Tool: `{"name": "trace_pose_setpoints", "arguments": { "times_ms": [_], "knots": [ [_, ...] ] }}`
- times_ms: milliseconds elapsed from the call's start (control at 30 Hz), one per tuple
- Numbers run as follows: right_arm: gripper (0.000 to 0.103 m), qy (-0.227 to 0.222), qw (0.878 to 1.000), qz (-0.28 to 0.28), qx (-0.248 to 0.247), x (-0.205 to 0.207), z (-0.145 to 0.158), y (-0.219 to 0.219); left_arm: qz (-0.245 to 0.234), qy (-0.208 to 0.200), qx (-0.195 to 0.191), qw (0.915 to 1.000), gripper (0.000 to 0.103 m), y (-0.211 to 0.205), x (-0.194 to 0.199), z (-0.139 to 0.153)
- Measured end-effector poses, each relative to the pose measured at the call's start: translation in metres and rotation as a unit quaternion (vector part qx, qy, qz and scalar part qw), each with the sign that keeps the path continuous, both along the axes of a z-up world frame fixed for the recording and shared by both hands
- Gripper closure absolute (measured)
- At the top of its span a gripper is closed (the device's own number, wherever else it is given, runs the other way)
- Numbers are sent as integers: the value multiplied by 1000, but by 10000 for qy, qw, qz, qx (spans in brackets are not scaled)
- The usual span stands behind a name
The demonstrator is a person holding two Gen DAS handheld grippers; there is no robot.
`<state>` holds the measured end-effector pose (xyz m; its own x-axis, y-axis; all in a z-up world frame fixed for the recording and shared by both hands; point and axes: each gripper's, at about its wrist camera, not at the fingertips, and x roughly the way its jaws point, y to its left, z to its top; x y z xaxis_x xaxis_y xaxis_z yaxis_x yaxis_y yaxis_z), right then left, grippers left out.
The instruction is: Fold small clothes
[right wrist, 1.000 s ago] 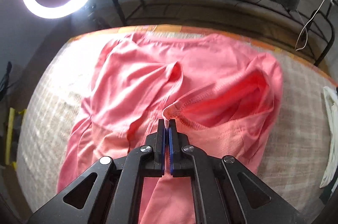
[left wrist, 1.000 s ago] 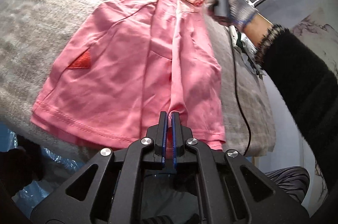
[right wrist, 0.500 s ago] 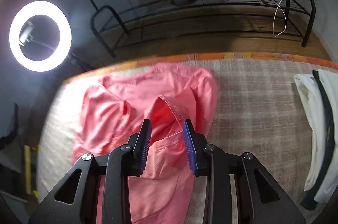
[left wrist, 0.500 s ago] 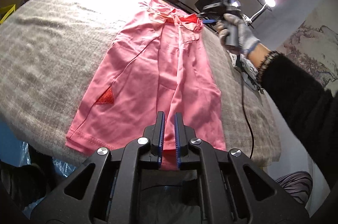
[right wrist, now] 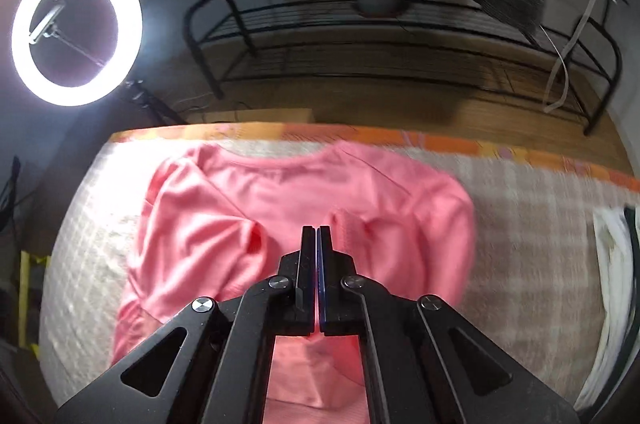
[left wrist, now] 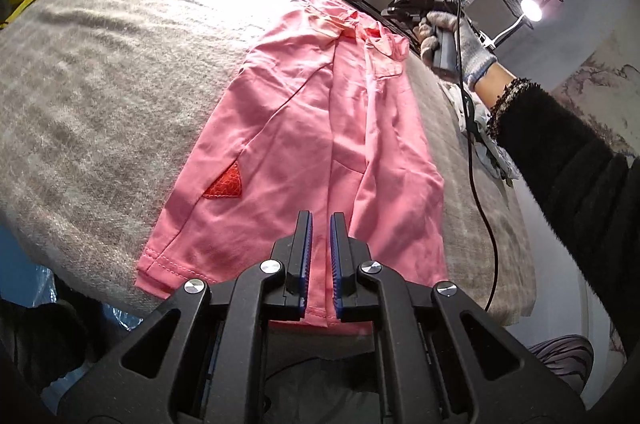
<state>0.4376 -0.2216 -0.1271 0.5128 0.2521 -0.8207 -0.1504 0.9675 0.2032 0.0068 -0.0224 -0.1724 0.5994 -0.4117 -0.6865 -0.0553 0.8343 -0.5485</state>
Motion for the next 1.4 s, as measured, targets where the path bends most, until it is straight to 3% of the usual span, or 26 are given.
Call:
{"name": "trace_pose_setpoints", "arguments": {
  "times_ms": [67,167,333,533,800,867,933,1000,1100,1267,1400],
  "knots": [
    [101,-24,9994,-272,-200,4,0,0,35,24,-15,10000,98,1,2,-1],
    [95,99,9976,-671,172,9,-5,-20,98,22,-41,9999,98,5,4,-1],
    [94,78,9937,-932,619,-21,-3,-54,45,-85,-72,9999,98,9,1,5],
    [94,54,9931,-786,864,-105,23,-76,-27,-385,57,9992,98,13,-12,23],
    [94,329,9920,-446,1131,-261,39,-80,-33,-752,486,9960,94,36,-27,55],
    [94,537,9910,-363,1171,-298,31,-77,-142,-676,565,9960,84,46,-28,58],
    [85,715,9895,-299,1222,-331,21,-75,-262,-545,597,9964,73,59,-27,58],
    [66,900,9874,-273,1273,-360,8,-73,-386,-386,703,9960,71,68,-25,55],
    [65,1151,9832,-180,1404,-387,-8,-67,-535,-44,828,9951,71,77,-19,41],
    [65,1479,9757,13,1619,-417,-31,-55,-488,829,179,9952,71,88,-6,-3],
    [65,1699,9692,82,1782,-431,-44,-47,-381,1108,96,9931,71,89,-2,-20]
  ]
}}
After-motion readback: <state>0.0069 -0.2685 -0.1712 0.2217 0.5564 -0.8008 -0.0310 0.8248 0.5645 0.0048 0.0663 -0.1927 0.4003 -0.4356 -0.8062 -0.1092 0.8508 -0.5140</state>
